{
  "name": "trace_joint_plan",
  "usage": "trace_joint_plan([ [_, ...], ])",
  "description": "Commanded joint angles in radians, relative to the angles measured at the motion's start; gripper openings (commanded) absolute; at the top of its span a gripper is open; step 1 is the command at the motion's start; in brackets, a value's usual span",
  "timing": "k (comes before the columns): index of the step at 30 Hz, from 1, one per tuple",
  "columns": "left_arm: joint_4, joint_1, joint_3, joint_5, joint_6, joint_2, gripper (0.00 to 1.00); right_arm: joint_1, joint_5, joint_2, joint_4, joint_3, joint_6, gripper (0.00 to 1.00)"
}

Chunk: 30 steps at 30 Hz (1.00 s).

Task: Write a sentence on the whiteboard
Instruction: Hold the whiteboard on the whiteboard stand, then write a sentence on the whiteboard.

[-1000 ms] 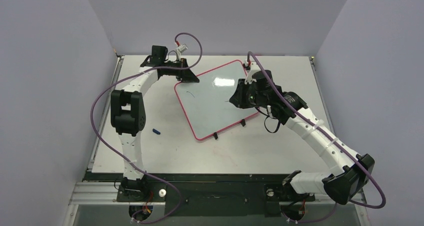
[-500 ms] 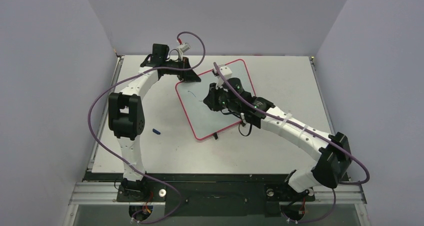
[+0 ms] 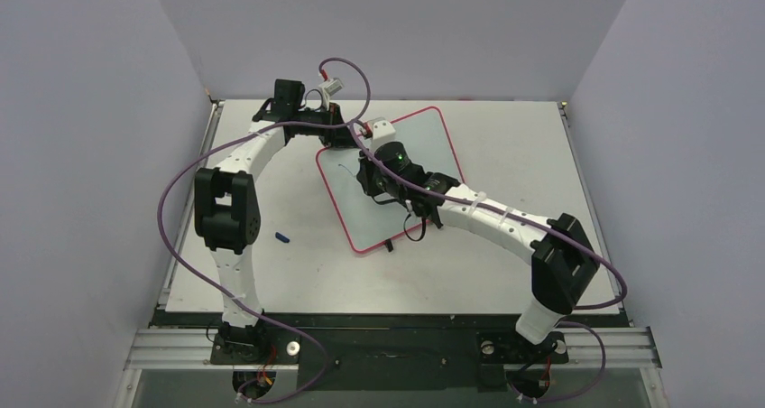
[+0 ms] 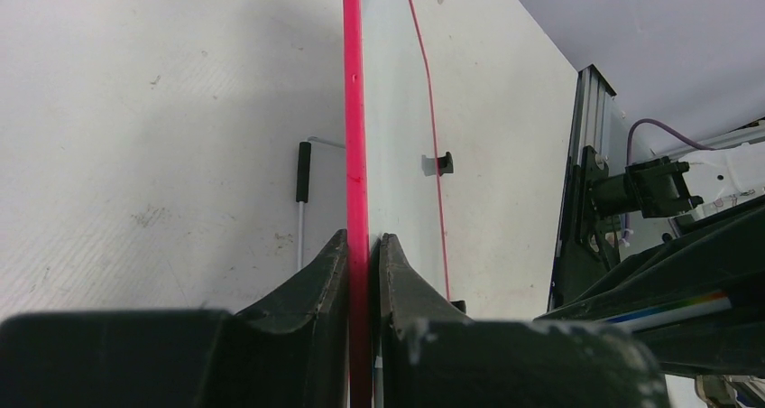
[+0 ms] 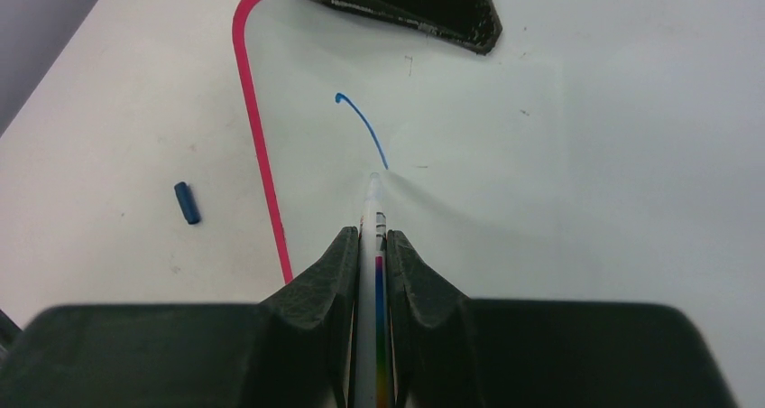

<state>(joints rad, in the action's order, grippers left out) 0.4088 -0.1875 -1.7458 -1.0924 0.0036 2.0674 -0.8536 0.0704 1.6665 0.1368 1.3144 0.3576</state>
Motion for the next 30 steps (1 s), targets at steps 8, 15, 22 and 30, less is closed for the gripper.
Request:
trace_joint_plan([
  [8,-0.013,-0.020,0.022,0.009,0.118,-0.045,0.00,-0.003,0.054,0.056,-0.070,0.120,-0.024,0.00],
  [15,-0.016,-0.022,0.022,0.009,0.115,-0.047,0.00,0.004,0.045,0.085,-0.075,0.134,-0.012,0.00],
  [22,-0.020,-0.022,0.023,0.009,0.114,-0.049,0.00,0.006,0.047,0.088,-0.079,0.100,0.002,0.00],
  [30,-0.024,-0.023,0.023,0.009,0.113,-0.053,0.00,0.005,0.066,0.053,-0.093,0.003,0.027,0.00],
])
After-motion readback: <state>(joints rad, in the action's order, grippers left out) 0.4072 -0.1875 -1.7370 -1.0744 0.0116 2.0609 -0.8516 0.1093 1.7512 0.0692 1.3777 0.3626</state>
